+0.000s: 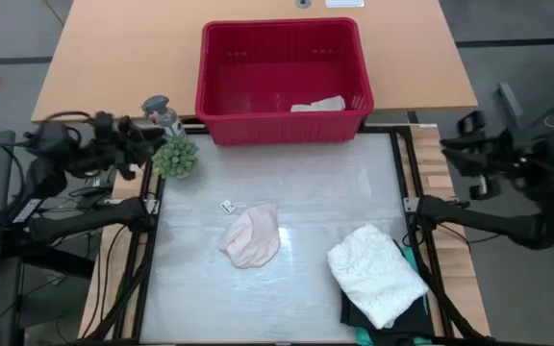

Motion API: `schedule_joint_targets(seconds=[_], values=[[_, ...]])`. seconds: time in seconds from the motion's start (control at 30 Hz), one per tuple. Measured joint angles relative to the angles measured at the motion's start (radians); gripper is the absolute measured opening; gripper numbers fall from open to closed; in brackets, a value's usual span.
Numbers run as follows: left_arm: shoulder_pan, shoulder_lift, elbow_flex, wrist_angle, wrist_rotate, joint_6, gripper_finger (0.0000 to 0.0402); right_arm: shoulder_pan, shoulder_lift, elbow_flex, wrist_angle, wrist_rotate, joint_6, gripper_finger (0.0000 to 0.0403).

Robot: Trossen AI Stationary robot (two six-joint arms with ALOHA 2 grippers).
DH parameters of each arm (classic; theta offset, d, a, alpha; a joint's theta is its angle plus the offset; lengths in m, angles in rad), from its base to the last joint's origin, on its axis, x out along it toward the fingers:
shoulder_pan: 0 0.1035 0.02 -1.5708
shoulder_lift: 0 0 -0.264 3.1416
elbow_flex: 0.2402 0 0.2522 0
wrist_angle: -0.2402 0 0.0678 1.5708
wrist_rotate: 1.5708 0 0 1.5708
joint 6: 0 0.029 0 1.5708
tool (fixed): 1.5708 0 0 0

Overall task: Fold Laundry from Bin
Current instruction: Fold the white underwear

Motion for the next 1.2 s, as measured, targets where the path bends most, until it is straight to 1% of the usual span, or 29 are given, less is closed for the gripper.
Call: schedule_joint_targets(seconds=[0.1,0.17,0.27,0.37,0.47,0.53,0.67,0.8,0.9,1.0,1.1,1.2], values=[[0.0,-0.002,-0.089,0.004,0.066,-0.078,0.0203,0.001,-0.004,-0.185,0.193,-0.001,0.18,0.0108],[-0.002,0.001,-0.155,0.008,0.109,-0.119,0.0203,0.001,0.029,-0.296,0.33,0.0,0.288,0.0108],[-0.025,0.008,-0.244,0.05,0.14,-0.161,0.0203,0.014,0.123,-0.422,0.545,-0.058,0.393,0.0108],[-0.063,0.008,-0.297,0.06,0.124,-0.179,0.0203,0.063,0.249,-0.472,0.746,-0.095,0.425,0.0108],[-0.101,0.008,-0.317,0.032,0.094,-0.179,0.0203,0.134,0.411,-0.463,0.839,-0.095,0.425,0.0108],[-0.127,0.019,-0.319,0.011,0.049,-0.179,0.0203,0.166,0.508,-0.436,0.873,-0.08,0.413,0.0108],[-0.17,0.041,-0.319,-0.024,-0.012,-0.178,0.0203,0.199,0.693,-0.38,0.867,-0.078,0.401,0.0108],[-0.208,0.09,-0.319,-0.054,-0.025,-0.165,0.0203,0.209,0.866,-0.331,0.849,-0.081,0.393,0.0122],[-0.232,0.133,-0.319,-0.069,-0.026,-0.145,0.0203,0.21,0.984,-0.287,0.849,-0.109,0.389,0.0153],[-0.251,0.173,-0.319,-0.073,-0.02,-0.123,0.0204,0.223,1.096,-0.239,0.853,-0.149,0.365,0.02],[-0.268,0.218,-0.318,-0.079,-0.013,-0.11,0.0206,0.245,1.217,-0.183,0.843,-0.154,0.326,0.0247],[-0.275,0.258,-0.318,-0.1,-0.023,-0.102,0.0206,0.273,1.331,-0.114,0.828,-0.165,0.283,0.0269]])
